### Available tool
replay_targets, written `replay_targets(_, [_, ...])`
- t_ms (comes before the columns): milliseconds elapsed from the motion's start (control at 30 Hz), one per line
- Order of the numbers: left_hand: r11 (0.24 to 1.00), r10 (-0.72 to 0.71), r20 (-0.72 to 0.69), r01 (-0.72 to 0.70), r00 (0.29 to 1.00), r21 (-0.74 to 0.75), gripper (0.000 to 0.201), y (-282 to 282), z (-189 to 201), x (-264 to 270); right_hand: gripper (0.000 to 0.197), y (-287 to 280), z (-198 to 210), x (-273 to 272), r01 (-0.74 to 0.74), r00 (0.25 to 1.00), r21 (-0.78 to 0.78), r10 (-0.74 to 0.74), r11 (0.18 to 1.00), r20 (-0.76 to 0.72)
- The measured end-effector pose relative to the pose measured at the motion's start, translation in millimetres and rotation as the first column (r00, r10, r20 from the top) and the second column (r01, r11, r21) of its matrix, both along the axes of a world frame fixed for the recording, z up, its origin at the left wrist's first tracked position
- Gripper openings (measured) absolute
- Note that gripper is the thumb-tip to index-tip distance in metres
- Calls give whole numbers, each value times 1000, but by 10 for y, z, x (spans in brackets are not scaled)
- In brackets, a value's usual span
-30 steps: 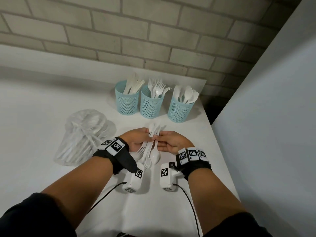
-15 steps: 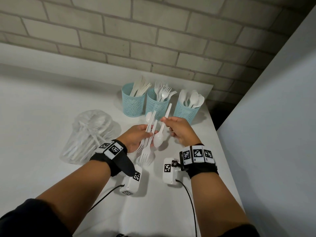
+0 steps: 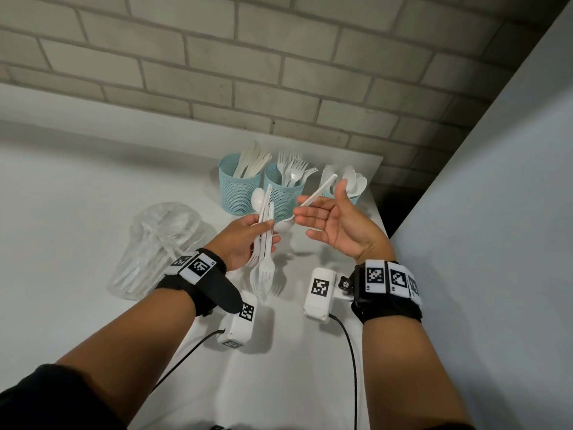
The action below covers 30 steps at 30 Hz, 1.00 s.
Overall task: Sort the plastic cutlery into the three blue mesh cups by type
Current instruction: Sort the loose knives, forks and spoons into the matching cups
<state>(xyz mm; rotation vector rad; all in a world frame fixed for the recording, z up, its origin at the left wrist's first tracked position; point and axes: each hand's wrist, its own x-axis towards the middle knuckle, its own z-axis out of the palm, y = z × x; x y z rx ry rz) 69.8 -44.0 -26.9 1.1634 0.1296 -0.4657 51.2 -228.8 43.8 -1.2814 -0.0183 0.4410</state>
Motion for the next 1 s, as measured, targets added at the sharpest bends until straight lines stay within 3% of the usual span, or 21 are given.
replay_targets(100, [1000,27,21,-27,999,-9,6,26,-9,-3,63,12,0,-10,35,998,-25,-36,999,-43])
replay_targets(233, [999,49,47,-49,998,-4,9,49,-13,-26,24,-19,-24,-44,22,999,-96,-25,995,-30])
replay_targets(300, [999,47,57,-47,997,6,11,51,-5,-34,14,-31,-33,-37,37,999,-108,-37,993,3])
replay_targets(333, [999,34,60,-36,998,20,11,47,2,-39,14,-31,-44,-24,55,998,-106,-52,993,33])
replay_targets(433, [998,-16,60,13,998,56,12,23,15,-47,47,31,-143,47,176,980,-126,-161,976,117])
replay_targets(500, [997,-46,54,43,997,64,12,9,19,-47,58,114,-249,100,285,954,-199,-256,938,160])
replay_targets(633, [990,-132,53,129,990,53,20,3,42,-59,25,206,-418,168,404,915,-324,-372,855,158])
replay_targets(700, [985,-171,34,171,985,16,22,1,62,-79,15,223,-457,171,396,918,-299,-378,868,117])
replay_targets(800, [971,-240,18,240,971,4,25,-16,93,-116,17,262,-486,190,349,937,-234,-346,907,54])
replay_targets(900, [958,-285,2,285,958,-30,27,-42,120,-136,20,301,-521,187,245,968,-61,-248,967,-37])
replay_targets(1000, [945,-316,-28,312,948,-103,29,-58,150,-143,22,304,-538,167,206,977,92,-200,974,-74])
